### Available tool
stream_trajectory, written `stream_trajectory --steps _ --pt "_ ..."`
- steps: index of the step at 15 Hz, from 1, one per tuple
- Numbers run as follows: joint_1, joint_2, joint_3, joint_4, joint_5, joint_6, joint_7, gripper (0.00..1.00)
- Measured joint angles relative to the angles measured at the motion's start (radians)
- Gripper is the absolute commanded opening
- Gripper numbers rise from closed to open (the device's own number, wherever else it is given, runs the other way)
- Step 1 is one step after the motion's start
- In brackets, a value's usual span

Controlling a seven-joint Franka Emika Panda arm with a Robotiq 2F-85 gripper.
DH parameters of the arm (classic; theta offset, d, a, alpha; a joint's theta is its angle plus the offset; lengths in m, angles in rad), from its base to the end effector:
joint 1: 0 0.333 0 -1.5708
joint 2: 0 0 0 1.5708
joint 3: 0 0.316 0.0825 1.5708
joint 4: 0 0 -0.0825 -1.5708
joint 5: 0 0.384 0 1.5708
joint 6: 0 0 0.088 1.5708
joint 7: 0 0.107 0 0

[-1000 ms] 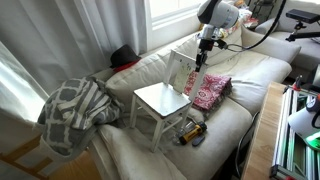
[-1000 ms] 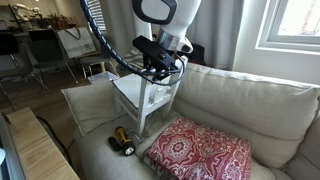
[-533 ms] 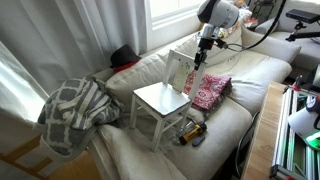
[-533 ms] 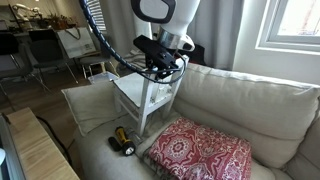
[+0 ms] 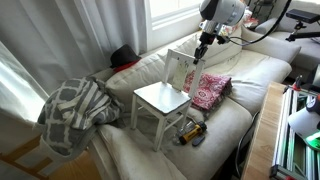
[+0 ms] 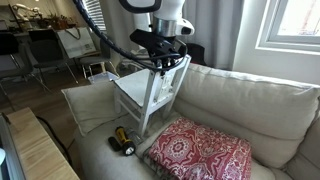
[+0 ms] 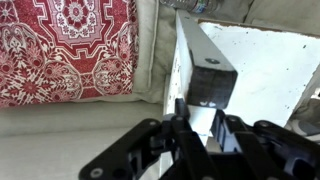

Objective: Lift the lying chair on the sofa to make it stand on its legs on the sofa seat

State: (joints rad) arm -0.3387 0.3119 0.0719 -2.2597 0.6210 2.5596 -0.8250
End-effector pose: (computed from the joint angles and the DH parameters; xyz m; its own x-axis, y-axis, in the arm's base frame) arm 0.5155 -0.1491 0.2204 0.9851 0.0009 0.1720 0.0538 -0.9513 -0.3034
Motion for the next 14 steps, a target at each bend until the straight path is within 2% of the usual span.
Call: stream_trajectory --steps 3,6,7,8,10,14 --pt "0.001 -0.063 -0.007 -0.049 0.018 -0.009 0.000 0.07" --pt "0.006 -0.079 -0.026 -0.063 0.017 -0.116 -0.006 0.07" --pt "0.010 -0.076 -0.032 -0.062 0.017 -0.138 -0.008 0.16" --pt "0.013 -0.072 -0.037 -0.062 0.017 -0.148 -0.011 0.51" --pt "0.017 -0.067 -0.044 -0.058 0.017 -0.152 -0.014 0.54" --pt "0.040 -0.034 -0.035 -0.055 0.082 -0.153 -0.079 0.82"
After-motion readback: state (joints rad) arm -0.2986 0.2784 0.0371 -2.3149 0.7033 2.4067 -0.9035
